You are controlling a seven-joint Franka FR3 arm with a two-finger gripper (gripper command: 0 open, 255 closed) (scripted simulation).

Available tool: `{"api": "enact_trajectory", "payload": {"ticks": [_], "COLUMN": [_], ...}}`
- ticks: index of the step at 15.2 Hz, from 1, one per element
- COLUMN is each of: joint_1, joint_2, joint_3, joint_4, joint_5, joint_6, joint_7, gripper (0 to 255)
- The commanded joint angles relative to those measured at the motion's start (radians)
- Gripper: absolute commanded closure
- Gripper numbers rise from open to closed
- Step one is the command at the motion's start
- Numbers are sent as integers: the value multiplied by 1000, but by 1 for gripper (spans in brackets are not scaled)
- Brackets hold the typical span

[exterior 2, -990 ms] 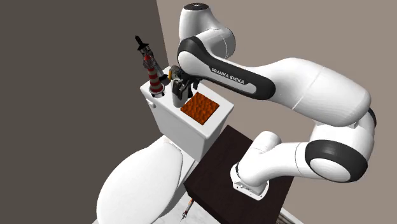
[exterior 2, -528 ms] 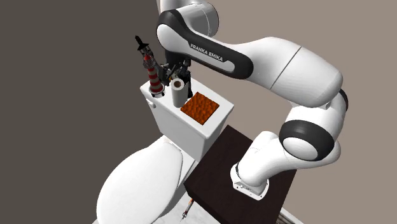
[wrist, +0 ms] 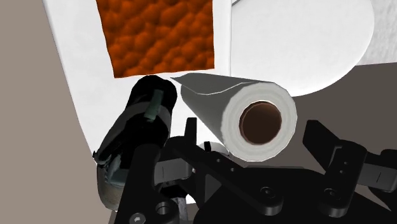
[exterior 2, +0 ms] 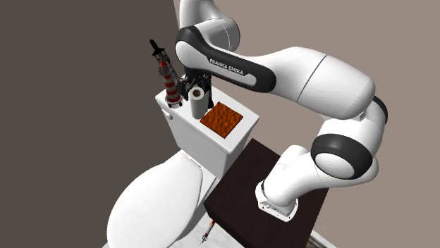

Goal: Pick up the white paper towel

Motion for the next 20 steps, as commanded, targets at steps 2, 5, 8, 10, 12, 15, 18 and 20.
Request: {"api": "enact_trajectory", "payload": {"ticks": [2, 5, 8, 10, 12, 15, 18, 20], "joint_1": [0, 0, 0, 0, 0, 1, 1, 2], "joint_2": [-1, -1, 0, -2, 4, 16, 29, 40], "joint_3": [0, -1, -1, 0, 0, -1, -2, -3], "joint_4": [-5, -6, -5, -7, 26, 79, 133, 171], "joint_5": [0, 0, 0, 0, 0, 0, 1, 2], "joint_6": [5, 5, 5, 5, -22, -62, -103, -131], "joint_7": [-1, -2, -1, -1, 2, 5, 9, 11], "gripper": [255, 255, 255, 255, 255, 255, 255, 255]}}
